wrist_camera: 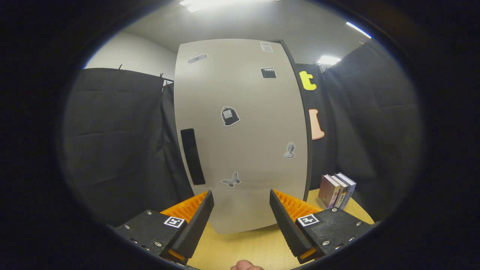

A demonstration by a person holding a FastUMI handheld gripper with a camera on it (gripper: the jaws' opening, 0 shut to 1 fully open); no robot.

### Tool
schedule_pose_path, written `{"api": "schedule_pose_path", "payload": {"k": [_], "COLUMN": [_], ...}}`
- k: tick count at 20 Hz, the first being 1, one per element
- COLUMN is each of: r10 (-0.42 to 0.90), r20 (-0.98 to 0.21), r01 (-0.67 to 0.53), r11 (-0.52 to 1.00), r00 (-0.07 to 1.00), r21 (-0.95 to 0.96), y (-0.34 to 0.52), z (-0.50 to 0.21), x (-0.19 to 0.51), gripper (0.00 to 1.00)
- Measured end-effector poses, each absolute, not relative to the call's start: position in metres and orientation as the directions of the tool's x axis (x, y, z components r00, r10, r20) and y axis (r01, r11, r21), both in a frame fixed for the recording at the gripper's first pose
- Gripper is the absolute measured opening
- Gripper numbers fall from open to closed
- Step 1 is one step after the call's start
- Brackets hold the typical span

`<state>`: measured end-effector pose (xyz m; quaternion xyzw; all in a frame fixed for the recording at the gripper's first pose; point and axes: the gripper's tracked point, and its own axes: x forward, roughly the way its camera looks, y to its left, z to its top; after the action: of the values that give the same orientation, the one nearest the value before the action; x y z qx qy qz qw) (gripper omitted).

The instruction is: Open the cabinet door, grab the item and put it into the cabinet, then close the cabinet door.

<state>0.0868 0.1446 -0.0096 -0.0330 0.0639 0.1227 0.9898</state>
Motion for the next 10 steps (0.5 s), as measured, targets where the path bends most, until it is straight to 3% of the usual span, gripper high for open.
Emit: {"api": "schedule_pose_path", "payload": {"k": [10], "r10": [0.231], "r20": [-0.125], "r01": [-0.239], "r11": [0.969], "r00": [0.965], "r21": [-0.06], "y": [0.1455], "z": [-0.0072], "x": [0.0832], "gripper": [0.93]}}
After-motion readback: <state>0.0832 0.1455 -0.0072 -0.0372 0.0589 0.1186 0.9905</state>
